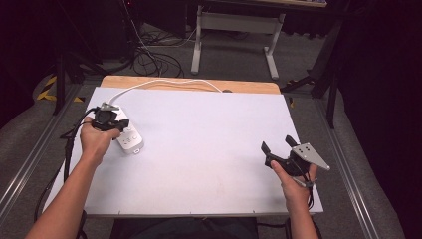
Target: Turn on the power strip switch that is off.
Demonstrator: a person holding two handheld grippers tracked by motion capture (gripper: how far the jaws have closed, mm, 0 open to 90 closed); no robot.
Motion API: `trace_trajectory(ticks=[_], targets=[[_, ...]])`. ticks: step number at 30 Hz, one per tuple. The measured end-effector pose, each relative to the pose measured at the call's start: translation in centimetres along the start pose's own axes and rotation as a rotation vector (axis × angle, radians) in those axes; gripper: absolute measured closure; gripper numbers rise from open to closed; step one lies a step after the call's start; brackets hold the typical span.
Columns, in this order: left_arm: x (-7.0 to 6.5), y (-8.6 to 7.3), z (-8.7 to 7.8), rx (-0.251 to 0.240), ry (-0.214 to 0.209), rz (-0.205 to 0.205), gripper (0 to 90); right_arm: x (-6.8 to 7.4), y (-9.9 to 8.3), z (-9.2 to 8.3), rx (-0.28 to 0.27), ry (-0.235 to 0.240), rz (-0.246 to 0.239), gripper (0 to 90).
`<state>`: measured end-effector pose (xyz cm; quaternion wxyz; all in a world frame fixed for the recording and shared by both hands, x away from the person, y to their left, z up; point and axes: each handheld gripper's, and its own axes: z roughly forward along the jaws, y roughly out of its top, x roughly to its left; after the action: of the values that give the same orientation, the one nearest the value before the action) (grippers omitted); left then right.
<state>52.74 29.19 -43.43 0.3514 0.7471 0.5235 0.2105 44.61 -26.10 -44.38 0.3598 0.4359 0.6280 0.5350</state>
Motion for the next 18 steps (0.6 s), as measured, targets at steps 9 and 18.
trace_trajectory(ticks=[9, 18], targets=[[0.3, -0.8, -3.8, -0.132, -0.023, -0.058, 89.9, 0.0, 0.0, 0.0, -0.001, 0.002, 0.001, 9.5], [-0.5, -1.2, -4.8, -0.214, 0.018, -0.049, 89.7, 0.0, 0.0, 0.0, 0.000, 0.002, 0.000, 9.5]])
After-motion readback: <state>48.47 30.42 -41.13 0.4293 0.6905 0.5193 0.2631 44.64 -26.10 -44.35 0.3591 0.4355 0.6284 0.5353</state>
